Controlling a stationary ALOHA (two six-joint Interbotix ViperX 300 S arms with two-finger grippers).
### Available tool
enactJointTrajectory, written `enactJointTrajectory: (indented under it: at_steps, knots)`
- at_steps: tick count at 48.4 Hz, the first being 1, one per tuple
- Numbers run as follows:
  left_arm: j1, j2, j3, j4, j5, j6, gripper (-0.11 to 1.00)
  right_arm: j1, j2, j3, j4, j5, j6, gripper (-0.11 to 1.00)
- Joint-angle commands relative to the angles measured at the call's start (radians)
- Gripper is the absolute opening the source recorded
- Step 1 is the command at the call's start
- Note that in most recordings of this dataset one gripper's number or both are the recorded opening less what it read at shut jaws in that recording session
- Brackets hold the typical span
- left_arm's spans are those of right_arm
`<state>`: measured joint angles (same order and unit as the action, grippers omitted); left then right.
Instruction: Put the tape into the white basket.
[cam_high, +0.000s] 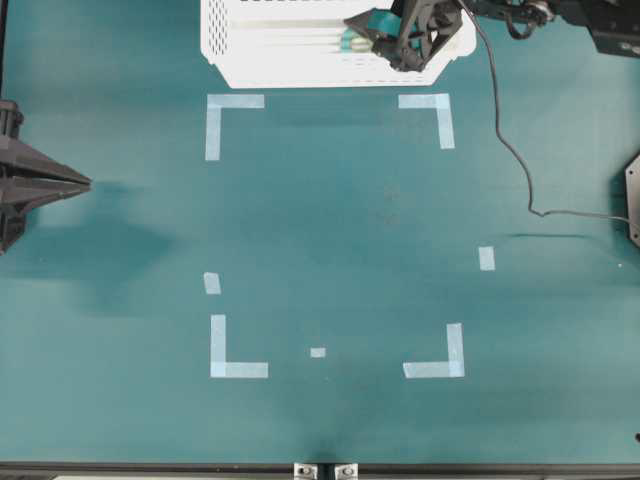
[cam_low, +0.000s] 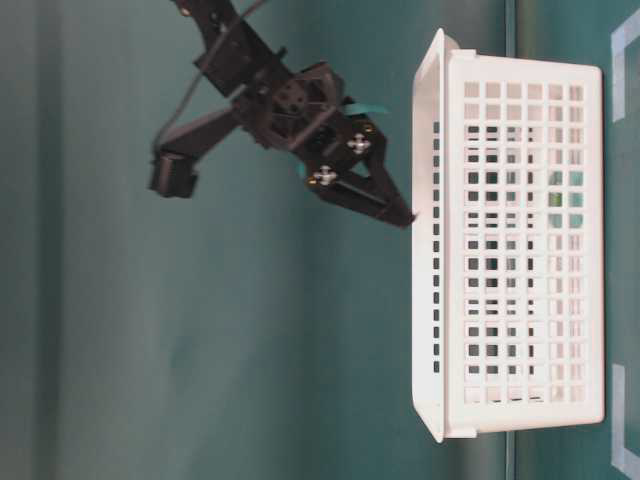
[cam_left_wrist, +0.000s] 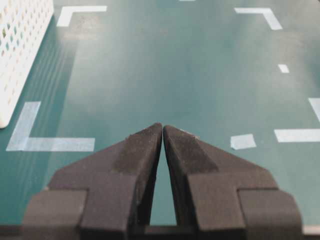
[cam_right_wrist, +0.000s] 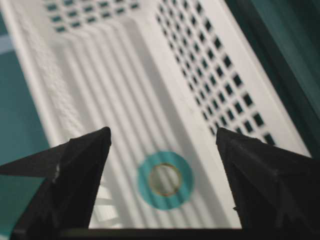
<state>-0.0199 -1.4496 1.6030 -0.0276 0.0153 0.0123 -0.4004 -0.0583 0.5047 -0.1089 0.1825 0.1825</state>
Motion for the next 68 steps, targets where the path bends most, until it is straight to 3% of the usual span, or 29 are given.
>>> enactJointTrajectory:
  at_steps: [1, 31, 51, 68]
  knots:
    - [0.003, 0.009, -0.012, 0.002, -0.009, 0.0, -0.07, 0.038, -0.049, -0.003, -0.002, 0.0, -0.002, 0.88]
    - [0.005, 0.009, -0.012, 0.002, -0.009, 0.002, -0.07, 0.308, -0.144, 0.132, -0.002, -0.014, -0.002, 0.88]
    - [0.011, 0.009, -0.012, 0.002, -0.009, 0.002, -0.07, 0.383, -0.169, 0.183, 0.0, -0.014, 0.0, 0.88]
    - [0.014, 0.009, -0.014, 0.002, -0.009, 0.002, -0.07, 0.383, -0.328, 0.295, -0.002, -0.026, 0.002, 0.88]
